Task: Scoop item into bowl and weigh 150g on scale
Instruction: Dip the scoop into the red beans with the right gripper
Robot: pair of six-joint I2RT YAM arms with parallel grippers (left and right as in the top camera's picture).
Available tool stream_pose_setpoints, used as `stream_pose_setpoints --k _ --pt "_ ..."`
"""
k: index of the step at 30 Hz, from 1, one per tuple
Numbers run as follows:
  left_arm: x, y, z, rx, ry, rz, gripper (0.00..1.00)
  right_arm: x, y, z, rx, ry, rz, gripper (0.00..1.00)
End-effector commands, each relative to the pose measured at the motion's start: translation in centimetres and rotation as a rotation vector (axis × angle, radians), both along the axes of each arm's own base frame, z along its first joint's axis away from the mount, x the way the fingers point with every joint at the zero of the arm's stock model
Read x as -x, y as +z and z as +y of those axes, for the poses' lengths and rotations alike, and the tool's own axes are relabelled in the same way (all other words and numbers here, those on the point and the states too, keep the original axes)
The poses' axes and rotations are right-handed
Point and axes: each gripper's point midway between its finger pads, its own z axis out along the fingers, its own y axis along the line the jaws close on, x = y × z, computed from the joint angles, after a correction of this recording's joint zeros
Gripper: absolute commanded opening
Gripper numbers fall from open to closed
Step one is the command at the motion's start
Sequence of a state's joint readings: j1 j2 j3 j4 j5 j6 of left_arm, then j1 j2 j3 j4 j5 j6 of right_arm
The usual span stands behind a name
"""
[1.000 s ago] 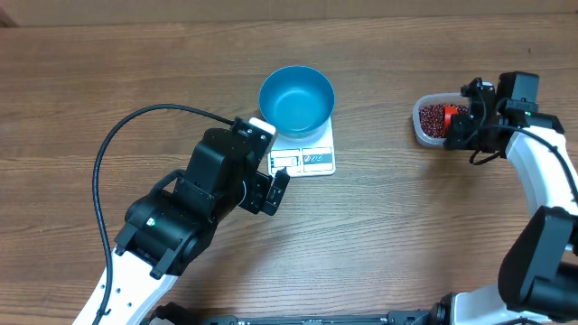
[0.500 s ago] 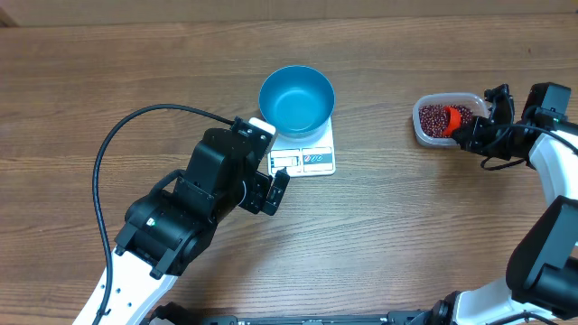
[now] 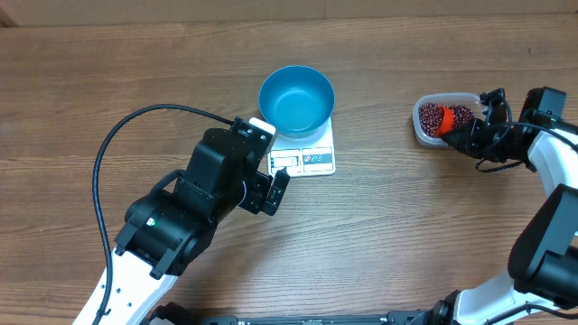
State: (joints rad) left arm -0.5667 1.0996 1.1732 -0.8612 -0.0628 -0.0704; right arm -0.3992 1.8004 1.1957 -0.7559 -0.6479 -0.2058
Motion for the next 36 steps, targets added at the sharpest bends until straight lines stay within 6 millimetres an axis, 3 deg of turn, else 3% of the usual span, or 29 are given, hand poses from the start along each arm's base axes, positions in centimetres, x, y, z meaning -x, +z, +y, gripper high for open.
stream_pose_setpoints --k 1,10,23,36 --pt "0.0 1.5 -0.1 0.017 -0.016 -0.036 1.00 0.1 0.2 1.2 -0.075 0.020 -0.004 0.04" --pt "0.0 1.5 -0.1 0.017 -0.016 -0.036 0.99 0.1 0.8 0.8 -0.124 0.005 -0.023 0.04" --pt "0.0 1.5 -0.1 0.017 -0.016 -0.036 0.99 0.4 1.1 -1.3 -0.171 -0.093 -0.007 0.04" --pt "0.0 1.5 0.0 0.017 -0.015 -0.037 0.99 1.2 2.0 -2.6 -0.317 -0.146 -0.017 0.04"
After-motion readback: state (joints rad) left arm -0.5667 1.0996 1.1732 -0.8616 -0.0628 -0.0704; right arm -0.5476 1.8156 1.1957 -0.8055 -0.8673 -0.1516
